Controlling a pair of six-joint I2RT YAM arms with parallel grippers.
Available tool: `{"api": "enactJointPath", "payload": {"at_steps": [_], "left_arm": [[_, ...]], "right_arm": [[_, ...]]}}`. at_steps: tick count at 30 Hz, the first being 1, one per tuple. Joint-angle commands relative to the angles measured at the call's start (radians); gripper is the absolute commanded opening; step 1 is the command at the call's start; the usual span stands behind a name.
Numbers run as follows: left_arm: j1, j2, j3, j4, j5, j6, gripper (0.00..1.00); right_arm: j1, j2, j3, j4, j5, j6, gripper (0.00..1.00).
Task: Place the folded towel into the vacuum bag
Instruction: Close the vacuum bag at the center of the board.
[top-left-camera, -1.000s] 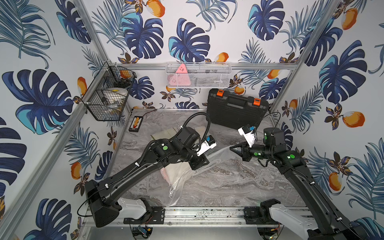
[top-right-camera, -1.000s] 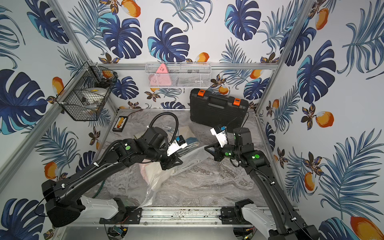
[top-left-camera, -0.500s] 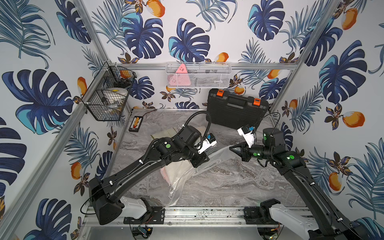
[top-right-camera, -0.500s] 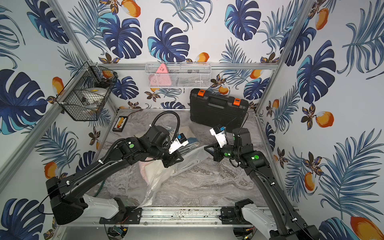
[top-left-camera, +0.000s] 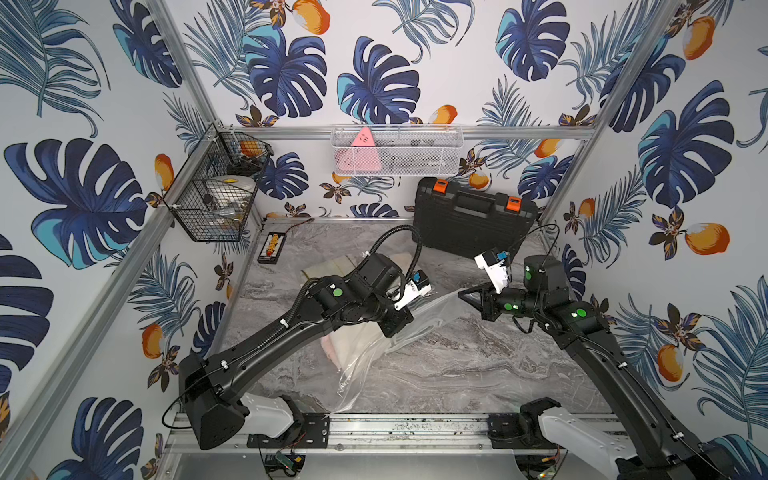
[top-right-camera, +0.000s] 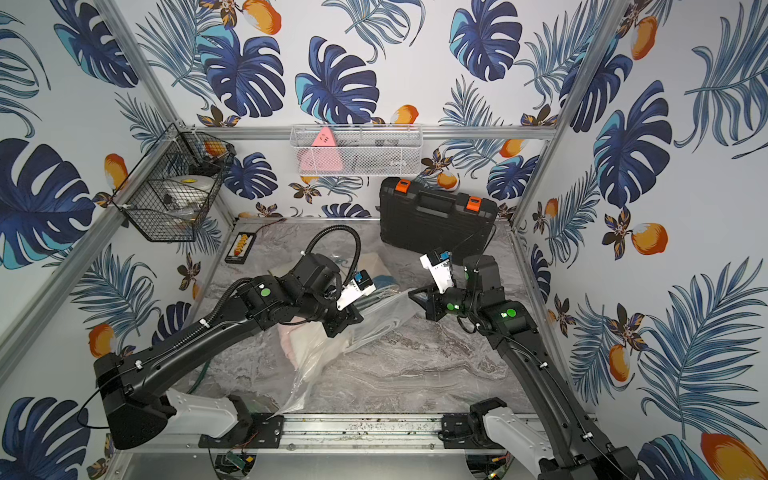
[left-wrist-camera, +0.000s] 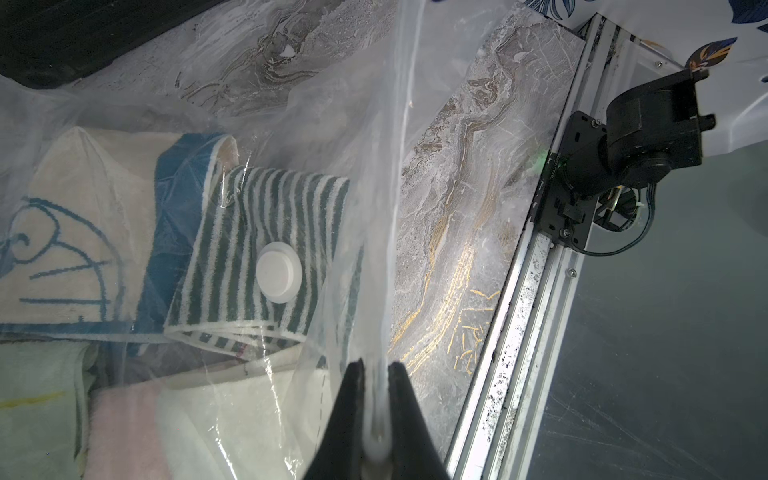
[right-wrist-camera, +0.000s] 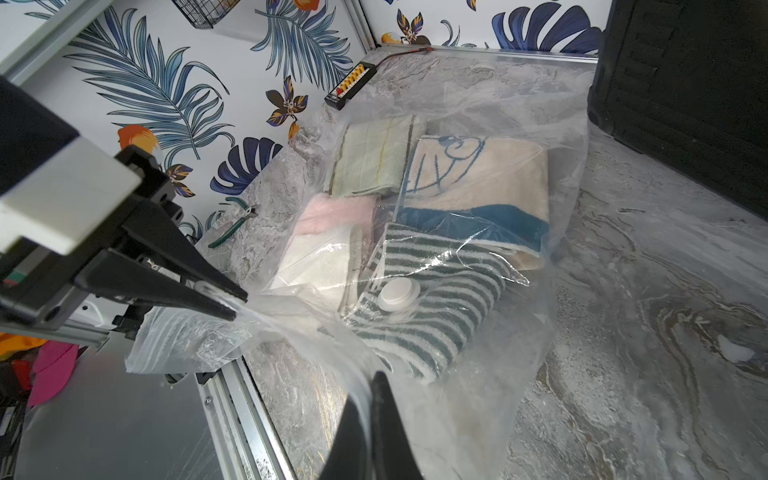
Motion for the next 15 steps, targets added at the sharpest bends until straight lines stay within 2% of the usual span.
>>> {"api": "enactJointPath", "payload": {"at_steps": [1,5,9,15], "left_arm": [[0.002,-0.021,-0.006,-0.095,-0.022,0.014,0.0],[0.002,-0.032,-0.004,-0.128,-0.031,-0.005,0.0],[0.001,-0.046,-0.018,-0.164,-0.015,-0.03,0.0],[0.002,-0.065,-0.039,-0.217,-0.026,-0.056,0.0]], "right_arm": [[-0.012,0.004,0.014,0.088,0.117,0.028,0.0],[-0.062,0.012,0.014,0.112,0.221,0.053,0.0],[-0.165,0.035,0.027,0.16,0.219,0.11,0.0],[-0.21,0.084,0.067,0.179,0.263,0.134,0.0]]}}
